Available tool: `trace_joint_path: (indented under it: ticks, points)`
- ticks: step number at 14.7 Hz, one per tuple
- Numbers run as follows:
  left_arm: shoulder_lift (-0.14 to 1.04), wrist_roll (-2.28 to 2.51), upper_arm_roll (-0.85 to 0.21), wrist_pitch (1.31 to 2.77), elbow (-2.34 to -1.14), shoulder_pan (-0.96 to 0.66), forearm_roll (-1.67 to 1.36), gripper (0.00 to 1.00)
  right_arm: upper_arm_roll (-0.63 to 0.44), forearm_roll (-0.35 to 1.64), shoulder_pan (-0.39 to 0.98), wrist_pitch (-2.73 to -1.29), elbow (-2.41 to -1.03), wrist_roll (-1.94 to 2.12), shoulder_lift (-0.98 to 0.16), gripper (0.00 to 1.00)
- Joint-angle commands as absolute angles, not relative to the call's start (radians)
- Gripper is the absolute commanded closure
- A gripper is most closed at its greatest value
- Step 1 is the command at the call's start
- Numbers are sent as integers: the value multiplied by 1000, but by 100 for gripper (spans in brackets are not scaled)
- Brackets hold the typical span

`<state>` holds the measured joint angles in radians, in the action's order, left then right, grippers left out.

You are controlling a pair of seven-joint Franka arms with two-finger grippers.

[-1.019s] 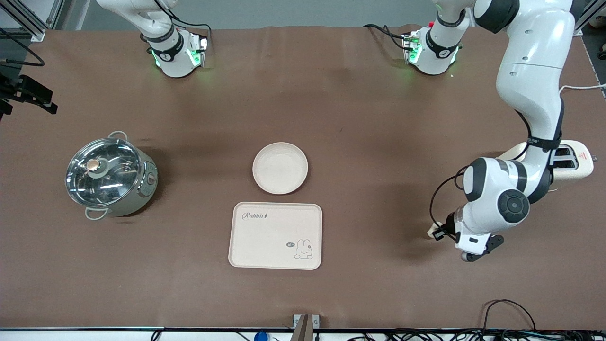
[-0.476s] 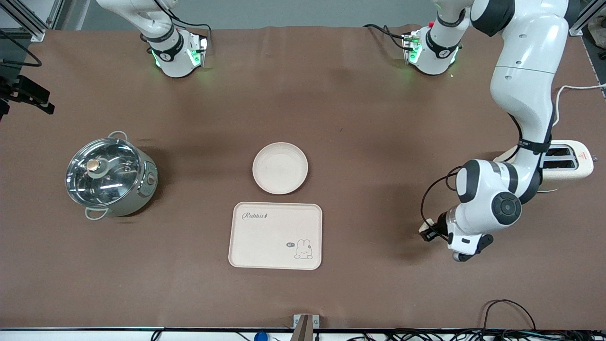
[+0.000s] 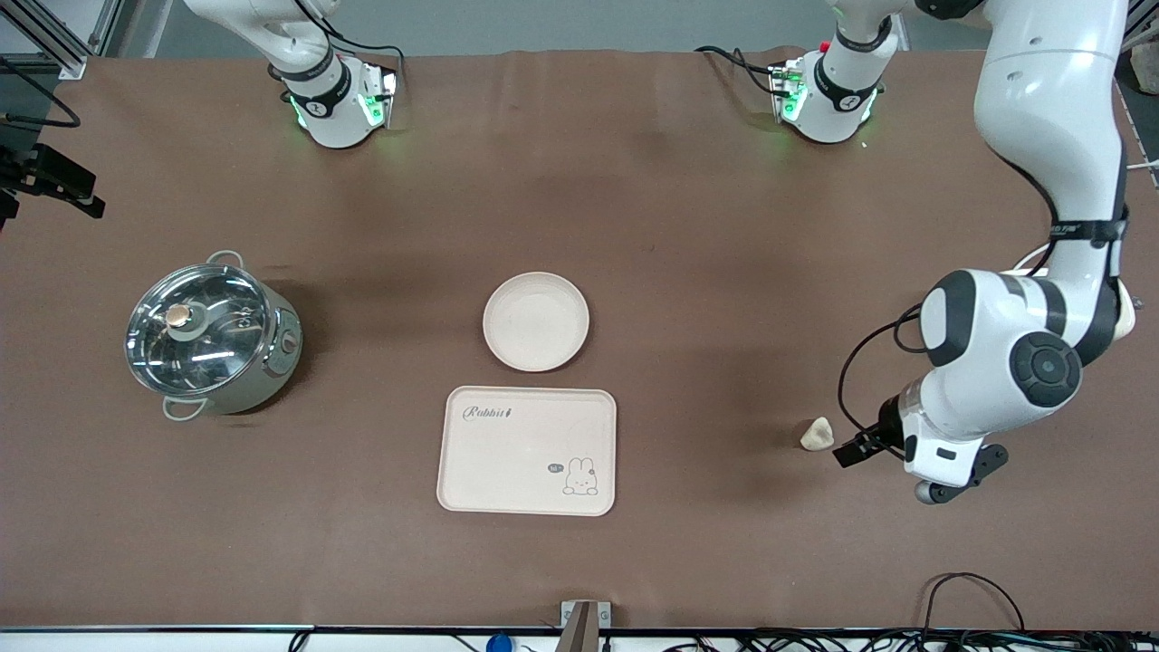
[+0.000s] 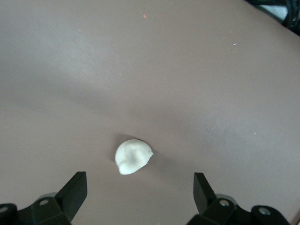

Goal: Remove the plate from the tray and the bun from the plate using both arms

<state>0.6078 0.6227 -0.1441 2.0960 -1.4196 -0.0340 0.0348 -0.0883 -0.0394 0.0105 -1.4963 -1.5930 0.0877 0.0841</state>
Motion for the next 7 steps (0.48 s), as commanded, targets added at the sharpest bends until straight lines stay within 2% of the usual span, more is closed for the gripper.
trace_joint_path:
  ticks: [1, 5, 7]
  points:
    - [549, 607, -149, 2016, -1420, -41, 77, 0, -83, -49, 6, -1491, -1591, 84, 86, 0]
    - [392, 583, -150, 1863, -1422, -34, 110, 0, -83, -44, 6, -1489, -1589, 84, 86, 0]
    - [307, 528, -152, 1830, -1422, -29, 110, 0, -84, -41, 5, -1489, -1591, 83, 86, 0]
